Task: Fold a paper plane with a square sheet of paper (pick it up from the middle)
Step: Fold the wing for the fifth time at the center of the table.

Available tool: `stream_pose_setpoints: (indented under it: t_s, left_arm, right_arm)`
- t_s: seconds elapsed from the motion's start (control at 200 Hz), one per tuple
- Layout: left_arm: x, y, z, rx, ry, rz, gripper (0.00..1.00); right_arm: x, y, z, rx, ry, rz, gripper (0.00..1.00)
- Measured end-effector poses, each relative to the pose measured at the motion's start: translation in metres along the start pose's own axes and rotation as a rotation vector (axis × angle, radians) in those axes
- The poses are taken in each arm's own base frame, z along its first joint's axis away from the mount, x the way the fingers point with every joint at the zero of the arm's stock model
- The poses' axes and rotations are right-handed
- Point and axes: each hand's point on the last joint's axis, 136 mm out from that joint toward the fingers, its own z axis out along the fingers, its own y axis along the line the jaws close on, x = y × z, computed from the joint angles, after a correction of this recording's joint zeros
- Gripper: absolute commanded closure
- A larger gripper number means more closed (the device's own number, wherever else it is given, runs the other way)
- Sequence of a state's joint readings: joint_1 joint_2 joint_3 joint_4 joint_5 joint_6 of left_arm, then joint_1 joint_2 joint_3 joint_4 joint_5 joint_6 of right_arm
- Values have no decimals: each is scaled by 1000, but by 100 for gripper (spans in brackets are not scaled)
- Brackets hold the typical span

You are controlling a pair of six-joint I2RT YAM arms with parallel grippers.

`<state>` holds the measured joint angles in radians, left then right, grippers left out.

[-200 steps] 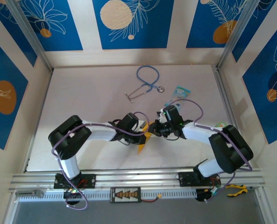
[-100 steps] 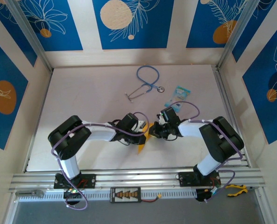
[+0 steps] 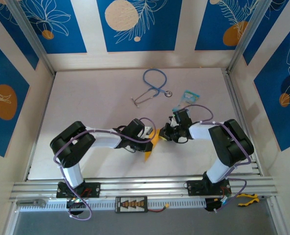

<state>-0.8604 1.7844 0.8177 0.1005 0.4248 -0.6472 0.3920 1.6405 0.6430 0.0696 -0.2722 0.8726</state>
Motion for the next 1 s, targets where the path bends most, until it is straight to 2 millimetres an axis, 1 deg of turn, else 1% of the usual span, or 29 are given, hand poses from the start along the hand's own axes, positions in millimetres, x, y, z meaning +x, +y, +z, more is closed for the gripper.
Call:
stream_pose_setpoints:
  t_s: [0.115,0.34,0.565,0.67,0.82,0.925,0.995]
  left_arm:
    - [0,0,0,2,-3,2,100]
    - [0,0,0,3,-6,3,100]
    - [1,1,-2,-2,-5,3,100]
    - [2,1,-3,-8,-6,2,100]
    - [4,3,-4,-16,-3,-1,100]
    - [4,3,-4,-18,-4,-1,100]
    - [4,3,-4,-18,-4,0,100]
  right_arm:
    - [-13,-3,-2,8,-27,21,89]
    - [-20,-4,-3,17,-9,51,89]
    - [-51,-11,-14,84,-97,57,89]
    - [-59,-4,-19,121,-124,15,89]
    - [-50,13,-28,130,-148,-60,88]
    - [-36,30,-31,71,-145,-118,88]
    - [-23,36,-25,27,-112,-144,88]
